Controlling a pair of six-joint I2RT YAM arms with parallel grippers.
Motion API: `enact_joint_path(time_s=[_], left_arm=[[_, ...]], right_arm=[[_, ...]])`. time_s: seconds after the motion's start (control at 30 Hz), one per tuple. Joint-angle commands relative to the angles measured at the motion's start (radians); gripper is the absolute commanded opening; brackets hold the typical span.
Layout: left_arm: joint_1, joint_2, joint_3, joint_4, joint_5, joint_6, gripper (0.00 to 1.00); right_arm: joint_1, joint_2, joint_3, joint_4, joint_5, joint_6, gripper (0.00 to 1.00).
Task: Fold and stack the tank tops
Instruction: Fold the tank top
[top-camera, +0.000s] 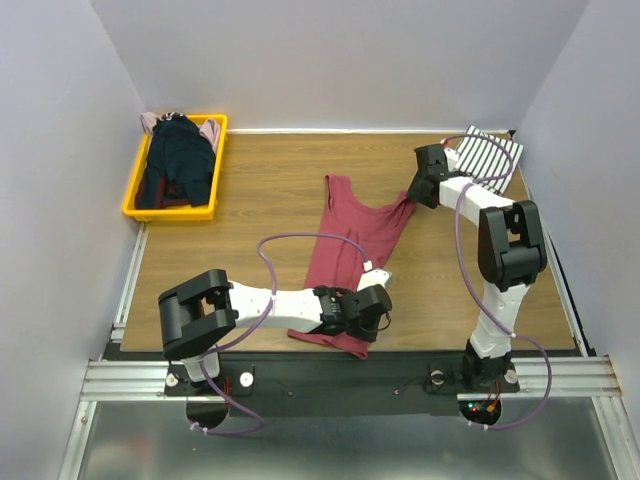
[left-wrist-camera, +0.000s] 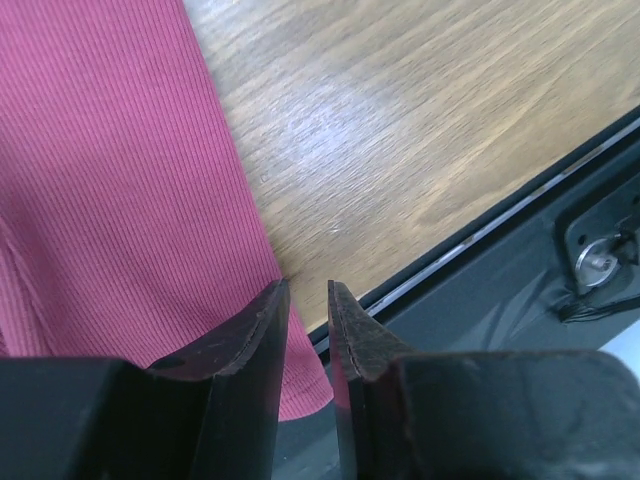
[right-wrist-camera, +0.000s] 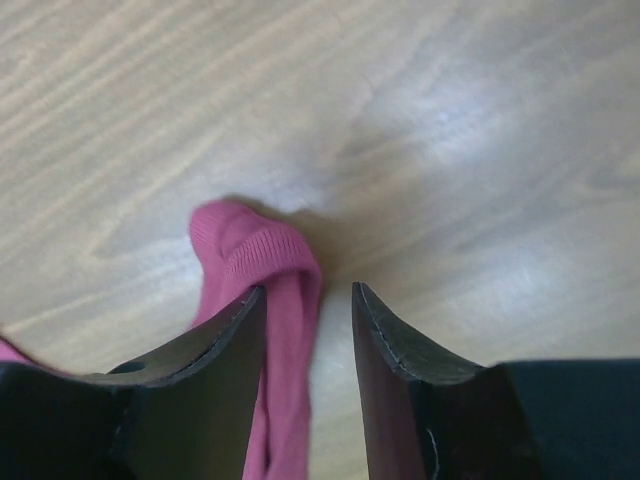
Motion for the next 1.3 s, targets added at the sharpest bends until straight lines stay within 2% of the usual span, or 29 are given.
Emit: enact_joint_path(time_s=[0.0, 0.37, 0.43, 0.47, 0.6, 0.9, 1.1, 1.27], left_arm=[[-0.008, 0.011, 0.027, 0.012, -0.025, 0.018, 0.34], [-0.031, 0.05, 0.022, -0.019, -0.044, 0.011, 0.34], [-0.032, 0.054, 0.024, -0.023, -0.047, 0.009, 0.33], [-0.034, 0.057, 0.025, -0.028, -0.048, 0.009, 0.31], [-0.037, 0.067, 0.03, -0.046, -0.056, 0.012, 0.24], [-0.052, 0.08, 0.038, -0.065, -0.055, 0.024, 0.01], [-0.068, 0.086, 0.051, -0.073, -0.039, 0.035, 0.0], [-0.081, 0.083, 0.047, -0.071, -0.027, 0.035, 0.0]], right_arm=[[0.004, 0.046, 0.075, 0.051, 0.008, -0.016, 0.44], [0.003, 0.102, 0.126, 0.051, 0.008, -0.02, 0.38], [0.003, 0.103, 0.134, 0.051, 0.003, -0.013, 0.33], [0.003, 0.106, 0.137, 0.053, -0.001, -0.014, 0.22], [0.004, 0.109, 0.155, 0.05, 0.017, -0.028, 0.08], [0.009, 0.125, 0.222, -0.035, 0.086, -0.097, 0.06], [0.058, 0.148, 0.302, -0.104, 0.19, -0.137, 0.05], [0.084, 0.232, 0.39, -0.171, 0.247, -0.161, 0.04]])
